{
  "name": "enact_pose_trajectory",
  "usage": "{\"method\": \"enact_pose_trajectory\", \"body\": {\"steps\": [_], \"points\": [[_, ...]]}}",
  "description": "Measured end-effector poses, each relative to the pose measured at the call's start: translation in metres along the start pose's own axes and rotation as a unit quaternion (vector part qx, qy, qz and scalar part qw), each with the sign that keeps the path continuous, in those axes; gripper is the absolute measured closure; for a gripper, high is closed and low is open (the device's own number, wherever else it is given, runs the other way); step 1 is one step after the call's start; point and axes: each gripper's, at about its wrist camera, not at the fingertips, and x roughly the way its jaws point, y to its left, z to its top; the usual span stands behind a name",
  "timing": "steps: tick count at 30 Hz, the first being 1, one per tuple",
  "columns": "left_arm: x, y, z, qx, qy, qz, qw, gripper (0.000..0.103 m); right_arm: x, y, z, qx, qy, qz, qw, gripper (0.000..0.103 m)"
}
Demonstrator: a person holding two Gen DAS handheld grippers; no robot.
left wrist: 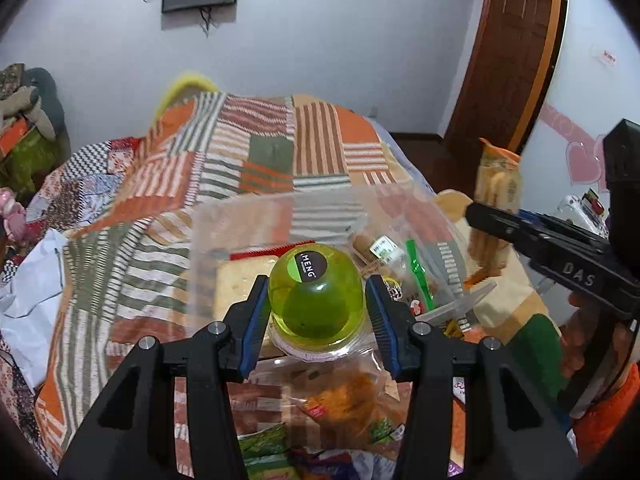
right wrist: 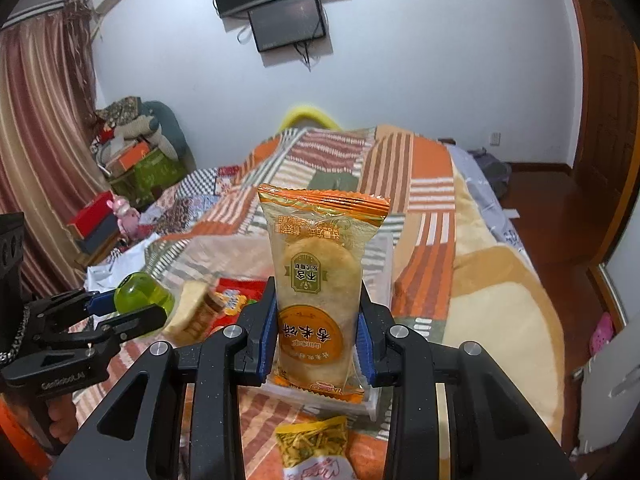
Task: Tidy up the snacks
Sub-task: 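Lift the green jelly cup with the left tool while the right tool carries the biscuit pack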
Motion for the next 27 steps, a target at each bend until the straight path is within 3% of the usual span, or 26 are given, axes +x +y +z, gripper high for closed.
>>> {"method": "enact_pose_trajectory", "body": {"steps": [6, 15, 18, 23, 27], "points": [[0.022, -0.011, 0.002, 0.025, 0.015, 0.007, 0.9996, 0.055, 0.020, -0.001, -0.005, -0.011, 0.034, -0.004, 0.999, 0.073], [0.049, -0.011, 0.000, 0.011, 0.057, 0.004, 0.9983, 0.055, 0.032, -0.001, -0.013, -0.021, 0.073, -0.003, 0.997, 0.072], [0.044, -0.011, -0.001, 0.011, 0.045, 0.008, 0.9989, 0.054, 0.031, -0.003, -0.014, -0.021, 0.078, -0.005, 0.997, 0.072], [0.029, -0.013, 0.003, 0.021, 0.028, 0.015, 0.9993, 0.052, 0.023, -0.003, -0.013, -0.019, 0.070, -0.012, 0.997, 0.052], [0.017, -0.010, 0.002, 0.014, 0.022, 0.015, 0.9995, 0.046, 0.012, 0.000, -0.010, -0.022, 0.056, -0.014, 0.998, 0.045]]}}
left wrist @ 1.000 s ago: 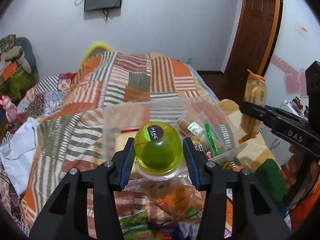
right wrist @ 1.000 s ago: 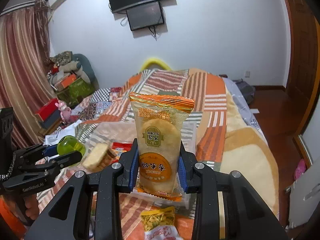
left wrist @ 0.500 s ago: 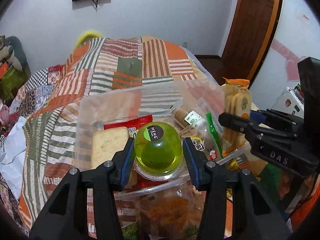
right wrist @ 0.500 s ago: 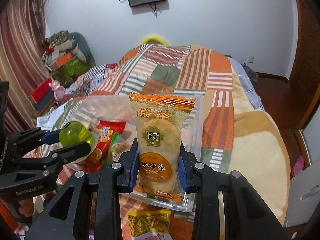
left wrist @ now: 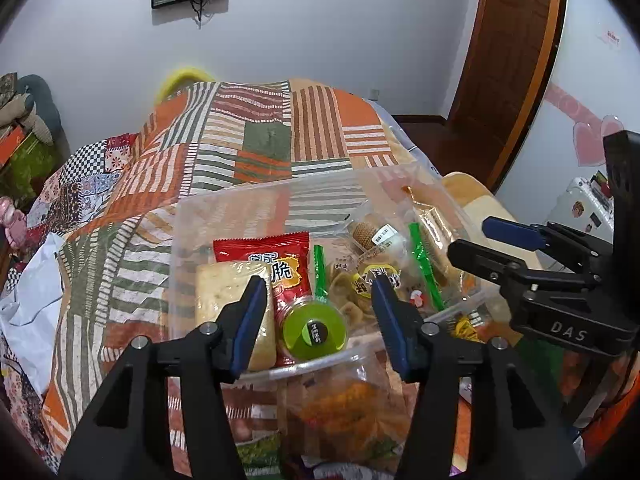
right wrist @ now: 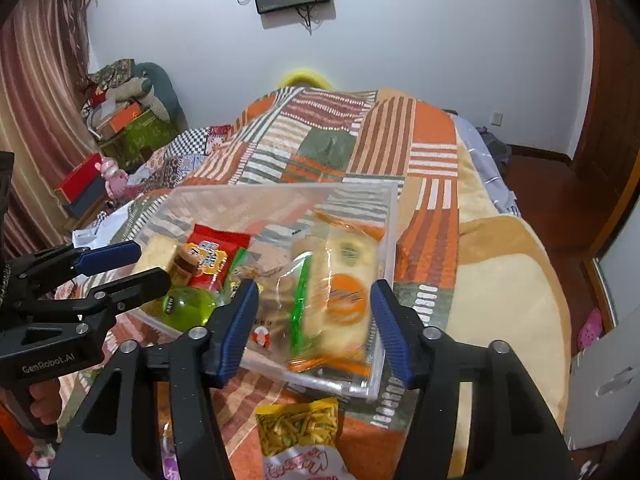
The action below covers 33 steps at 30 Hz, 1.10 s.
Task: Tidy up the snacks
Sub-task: 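Lift the green jelly cup with the left tool while the right tool carries the biscuit pack, then grasp the round cookie pack with left tool while right tool grasps purple coconut roll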
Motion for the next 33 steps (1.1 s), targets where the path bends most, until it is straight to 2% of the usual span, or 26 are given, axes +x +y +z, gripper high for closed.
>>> {"method": "enact_pose_trajectory", "body": {"steps": [3, 6, 7, 10, 15, 19, 23, 28, 33], "points": [[-0.009, 0.003, -0.003, -0.006, -0.002, 0.003, 1.0000, 0.044, -0.011, 0.002, -0.001, 0.000, -0.014, -0.001, 1.000, 0.039], [-0.018, 0.007, -0.007, -0.016, -0.004, 0.011, 0.9998, 0.024, -0.023, 0.004, -0.005, -0.002, -0.020, 0.003, 1.000, 0.038], [-0.022, 0.007, -0.009, -0.017, -0.007, 0.012, 0.9998, 0.022, -0.025, 0.005, -0.006, -0.001, -0.021, 0.004, 1.000, 0.038], [-0.030, 0.009, -0.017, -0.015, -0.006, 0.016, 0.9997, 0.022, -0.037, 0.008, -0.016, -0.004, -0.023, 0.008, 1.000, 0.037], [-0.047, 0.011, -0.038, -0.013, 0.005, 0.015, 0.9998, 0.020, -0.050, 0.014, -0.033, -0.002, -0.024, 0.010, 1.000, 0.028], [-0.058, 0.013, -0.058, -0.016, 0.015, 0.010, 0.9997, 0.015, -0.055, 0.020, -0.048, -0.004, -0.013, 0.019, 1.000, 0.028], [-0.067, 0.013, -0.083, -0.026, 0.032, 0.003, 0.9991, 0.015, -0.059, 0.029, -0.067, -0.008, 0.001, 0.028, 1.000, 0.028], [-0.073, 0.007, -0.115, -0.023, 0.050, 0.006, 0.9985, 0.014, -0.057, 0.039, -0.093, -0.012, 0.029, 0.043, 0.999, 0.028], [-0.079, 0.002, -0.139, -0.025, 0.065, 0.002, 0.9976, 0.014, -0.039, 0.051, -0.115, -0.025, 0.076, 0.054, 0.995, 0.028]]}}
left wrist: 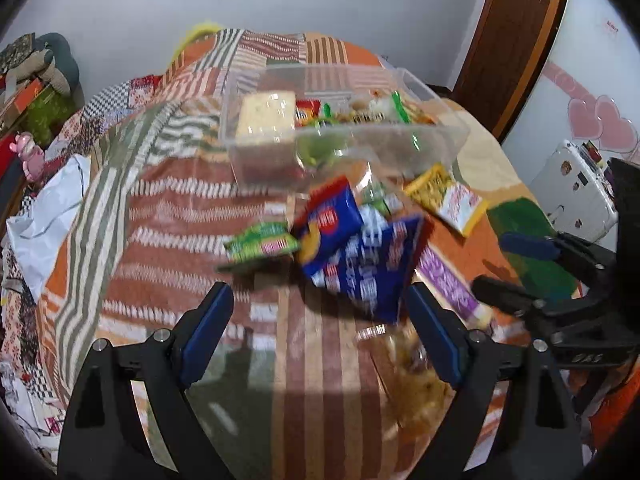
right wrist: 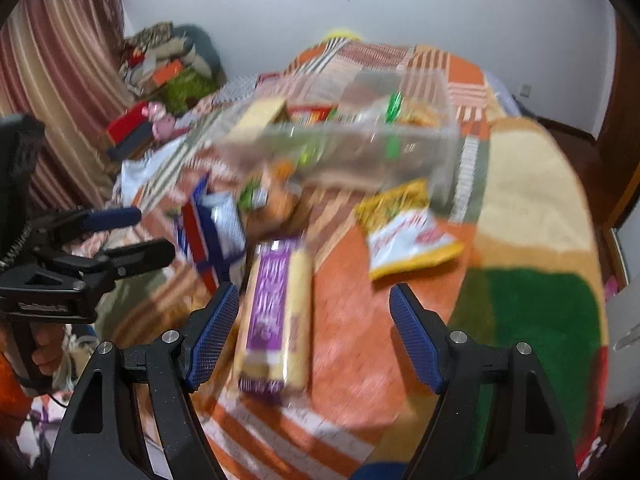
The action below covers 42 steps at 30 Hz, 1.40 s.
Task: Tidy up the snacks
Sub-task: 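Grasp the round cookie pack with left tool while right tool grasps purple coconut roll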
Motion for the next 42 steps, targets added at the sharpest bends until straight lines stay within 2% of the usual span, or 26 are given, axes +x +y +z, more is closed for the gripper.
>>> {"method": "enact_pose_trajectory", "body": {"steps": [6, 9, 11, 13, 14, 23, 26, 29, 30, 32, 33, 34, 38, 42], "points": [[0.004, -0.003, -0.014, -0.006, 0.016, -0.005, 0.9998, 0.014, 0.025, 0.012, -0.007, -0.019, 0.041, 0.007, 0.999, 0.028], [0.007, -0.004, -0.017, -0.008, 0.025, -0.007, 0.9996, 0.014, 0.033, 0.016, -0.003, -0.031, 0.047, 0.006, 0.998, 0.028], [0.007, -0.006, -0.019, -0.008, 0.027, -0.011, 0.9996, 0.014, 0.035, 0.018, 0.000, -0.038, 0.046, 0.002, 0.998, 0.037], [0.007, -0.008, -0.020, -0.011, 0.028, -0.018, 0.9994, 0.014, 0.037, 0.018, 0.003, -0.042, 0.047, 0.004, 0.998, 0.056], [0.008, -0.010, -0.021, -0.013, 0.030, -0.023, 0.9992, 0.014, 0.036, 0.018, 0.003, -0.042, 0.046, 0.005, 0.998, 0.061], [0.025, -0.034, -0.028, 0.001, 0.056, -0.059, 0.9967, 0.014, 0.012, 0.000, -0.016, -0.002, 0.026, 0.003, 1.000, 0.061], [0.034, -0.044, -0.033, 0.011, 0.063, -0.060, 0.9962, 0.014, 0.003, -0.005, -0.017, 0.007, 0.019, -0.004, 1.000, 0.061], [0.035, -0.053, -0.038, 0.032, 0.048, -0.042, 0.9974, 0.015, -0.005, -0.008, -0.021, 0.014, 0.013, -0.008, 1.000, 0.061], [0.035, -0.057, -0.039, 0.042, 0.043, -0.037, 0.9975, 0.020, -0.008, -0.009, -0.023, 0.018, 0.011, -0.007, 1.000, 0.061], [0.032, -0.062, -0.041, 0.061, 0.038, -0.029, 0.9970, 0.039, -0.011, -0.012, -0.022, 0.023, 0.008, -0.005, 1.000, 0.061], [0.031, -0.063, -0.040, 0.066, 0.036, -0.027, 0.9968, 0.055, -0.012, -0.013, -0.022, 0.025, 0.006, -0.004, 1.000, 0.061], [0.030, -0.063, -0.039, 0.067, 0.036, -0.024, 0.9968, 0.058, -0.014, -0.012, -0.022, 0.027, 0.004, -0.003, 1.000, 0.061], [0.025, -0.057, -0.036, 0.058, 0.032, -0.031, 0.9973, 0.059, -0.018, -0.007, -0.017, 0.026, -0.008, -0.001, 1.000, 0.061], [0.007, -0.053, -0.027, 0.059, 0.005, -0.029, 0.9978, 0.059, -0.028, -0.007, -0.013, 0.025, -0.025, 0.005, 0.999, 0.061]]}}
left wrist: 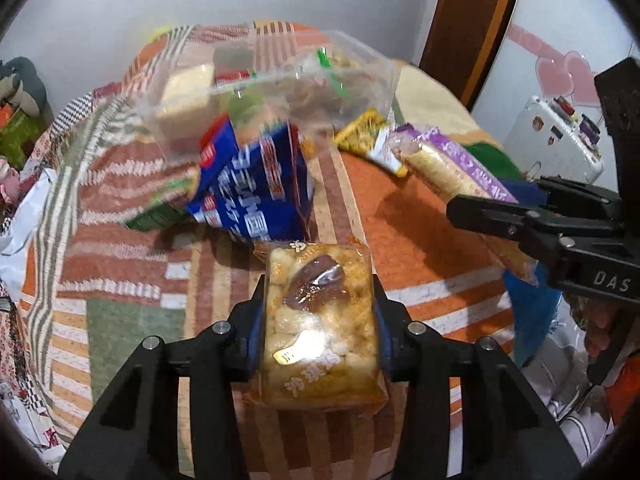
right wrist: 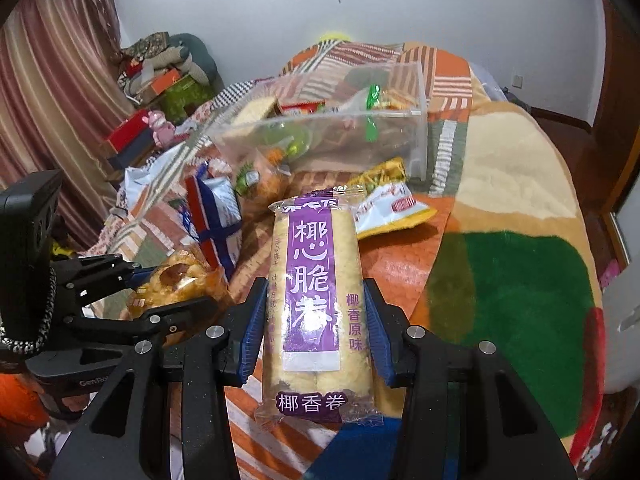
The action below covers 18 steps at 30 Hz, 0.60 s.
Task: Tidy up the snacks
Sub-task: 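Grasp the round cookie pack with left tool while right tool grasps purple coconut roll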
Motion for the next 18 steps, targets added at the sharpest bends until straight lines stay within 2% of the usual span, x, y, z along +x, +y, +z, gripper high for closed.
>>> {"method": "enact_pose_trajectory", "body": {"steps": [11, 18], "points": [[-0.052, 0.021, 0.044, -0.015, -0.086, 0.007, 0.9962, 0.059, -0.021, 0.004, 0.030, -0.008, -0.055, 0.003, 0.998, 0.061], [-0.064, 0.043, 0.080, -0.030, -0.124, 0.025, 0.9916, 0.059, -0.031, 0.007, 0.058, -0.012, -0.094, 0.003, 0.995, 0.061]]}}
